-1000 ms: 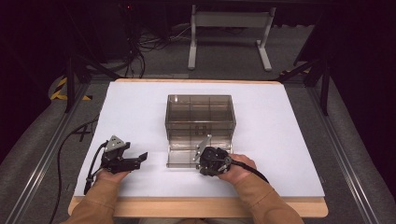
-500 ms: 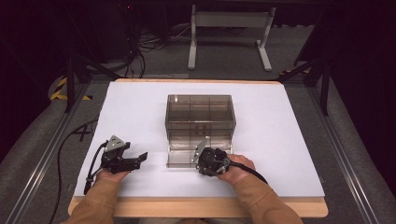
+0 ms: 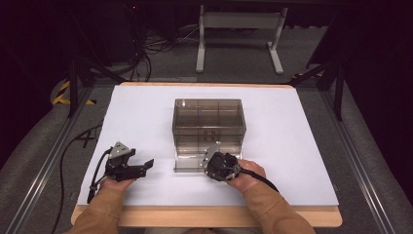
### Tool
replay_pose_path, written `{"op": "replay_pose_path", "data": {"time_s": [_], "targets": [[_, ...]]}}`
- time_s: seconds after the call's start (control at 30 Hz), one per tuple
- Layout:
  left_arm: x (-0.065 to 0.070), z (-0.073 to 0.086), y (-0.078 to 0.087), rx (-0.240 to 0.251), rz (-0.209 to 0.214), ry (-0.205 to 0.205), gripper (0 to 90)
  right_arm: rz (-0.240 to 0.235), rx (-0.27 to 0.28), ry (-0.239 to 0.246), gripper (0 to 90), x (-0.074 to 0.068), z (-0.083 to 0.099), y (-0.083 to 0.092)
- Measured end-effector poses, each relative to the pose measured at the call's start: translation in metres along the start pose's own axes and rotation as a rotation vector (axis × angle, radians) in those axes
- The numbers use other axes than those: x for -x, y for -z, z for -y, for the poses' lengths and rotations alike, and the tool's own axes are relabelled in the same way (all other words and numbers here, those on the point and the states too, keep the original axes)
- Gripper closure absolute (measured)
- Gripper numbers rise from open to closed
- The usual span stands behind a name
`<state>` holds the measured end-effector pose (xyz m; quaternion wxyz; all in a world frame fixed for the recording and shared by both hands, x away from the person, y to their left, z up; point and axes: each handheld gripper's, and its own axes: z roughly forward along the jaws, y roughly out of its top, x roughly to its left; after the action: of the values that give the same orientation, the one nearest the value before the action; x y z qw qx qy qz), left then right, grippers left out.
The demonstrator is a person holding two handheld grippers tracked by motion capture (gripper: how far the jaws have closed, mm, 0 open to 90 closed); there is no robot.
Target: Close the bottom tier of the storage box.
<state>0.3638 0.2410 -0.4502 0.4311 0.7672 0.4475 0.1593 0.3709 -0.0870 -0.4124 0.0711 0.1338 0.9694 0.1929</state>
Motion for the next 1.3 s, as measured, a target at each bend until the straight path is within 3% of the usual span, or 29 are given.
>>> {"op": "replay_pose_path", "data": {"time_s": [0.47,0.73,1.3], "targets": [[0.000,0.001,0.001,0.002,-0.002,0.004,15.3,0.070,0.055,-0.036,90.0,0.007,0.003,-0.003],[0.000,0.001,0.001,0.001,-0.003,0.004,15.3,0.088,0.089,-0.054,90.0,0.012,0.005,-0.005],[0.000,0.001,0.001,-0.001,-0.003,0.002,15.3,0.113,0.207,-0.141,90.0,0.023,0.012,-0.009]]}}
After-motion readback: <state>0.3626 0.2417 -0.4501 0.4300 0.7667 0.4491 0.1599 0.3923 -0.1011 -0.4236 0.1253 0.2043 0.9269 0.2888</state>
